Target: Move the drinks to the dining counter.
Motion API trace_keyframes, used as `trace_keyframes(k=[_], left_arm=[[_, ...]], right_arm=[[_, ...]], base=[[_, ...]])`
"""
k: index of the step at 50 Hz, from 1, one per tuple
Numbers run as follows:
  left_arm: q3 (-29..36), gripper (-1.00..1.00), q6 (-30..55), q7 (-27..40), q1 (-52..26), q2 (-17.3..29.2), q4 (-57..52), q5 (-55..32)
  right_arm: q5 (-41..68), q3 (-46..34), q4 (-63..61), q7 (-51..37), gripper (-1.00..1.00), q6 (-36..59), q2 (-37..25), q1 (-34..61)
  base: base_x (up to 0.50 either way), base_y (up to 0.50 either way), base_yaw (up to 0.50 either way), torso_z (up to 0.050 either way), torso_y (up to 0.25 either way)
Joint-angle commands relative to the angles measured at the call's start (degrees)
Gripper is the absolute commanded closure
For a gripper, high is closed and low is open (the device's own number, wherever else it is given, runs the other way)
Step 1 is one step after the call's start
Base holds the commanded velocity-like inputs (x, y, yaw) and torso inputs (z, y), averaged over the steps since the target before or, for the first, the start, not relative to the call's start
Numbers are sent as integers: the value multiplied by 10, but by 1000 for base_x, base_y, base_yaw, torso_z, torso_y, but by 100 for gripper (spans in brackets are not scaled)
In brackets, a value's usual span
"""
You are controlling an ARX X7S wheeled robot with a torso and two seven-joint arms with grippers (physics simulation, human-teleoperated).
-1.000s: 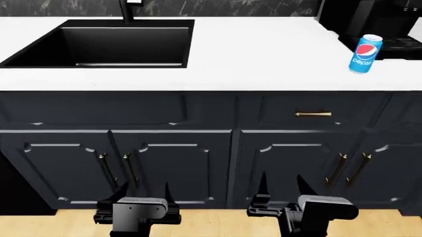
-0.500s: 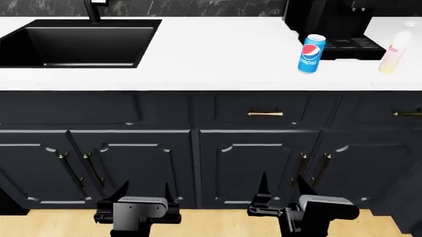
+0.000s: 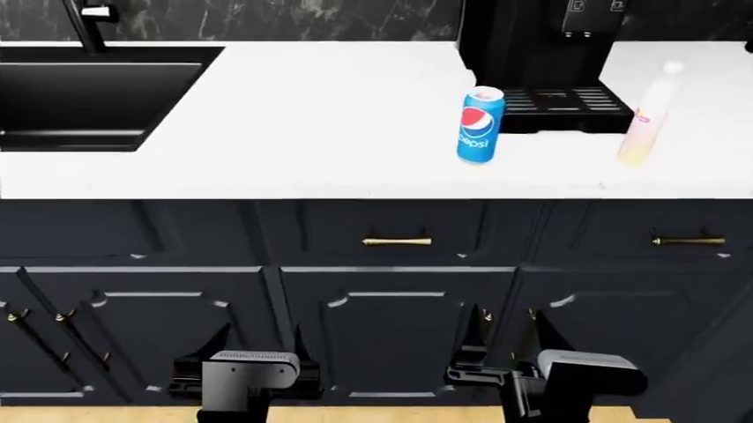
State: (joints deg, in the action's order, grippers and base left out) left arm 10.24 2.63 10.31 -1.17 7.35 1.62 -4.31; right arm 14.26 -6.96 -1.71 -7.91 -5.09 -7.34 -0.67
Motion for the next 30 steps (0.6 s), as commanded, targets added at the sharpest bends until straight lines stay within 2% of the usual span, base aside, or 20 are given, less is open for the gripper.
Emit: trace_keyframes(k=[1, 9, 30], left_arm=[[5, -100, -1, 5, -1, 5, 0, -5], [9, -100, 0, 10, 3, 7, -6, -6], [18, -100, -1, 18, 3, 14, -7, -13]], right_arm=[[5, -4, 1, -6, -100, -5, -4, 1], [13, -8, 8, -5, -100, -8, -6, 3], [20, -18, 1, -14, -100, -1, -15, 4]], base=[[500, -363, 0, 0, 0], [462, -366, 0, 0, 0], [-151, -384, 0, 0, 0]])
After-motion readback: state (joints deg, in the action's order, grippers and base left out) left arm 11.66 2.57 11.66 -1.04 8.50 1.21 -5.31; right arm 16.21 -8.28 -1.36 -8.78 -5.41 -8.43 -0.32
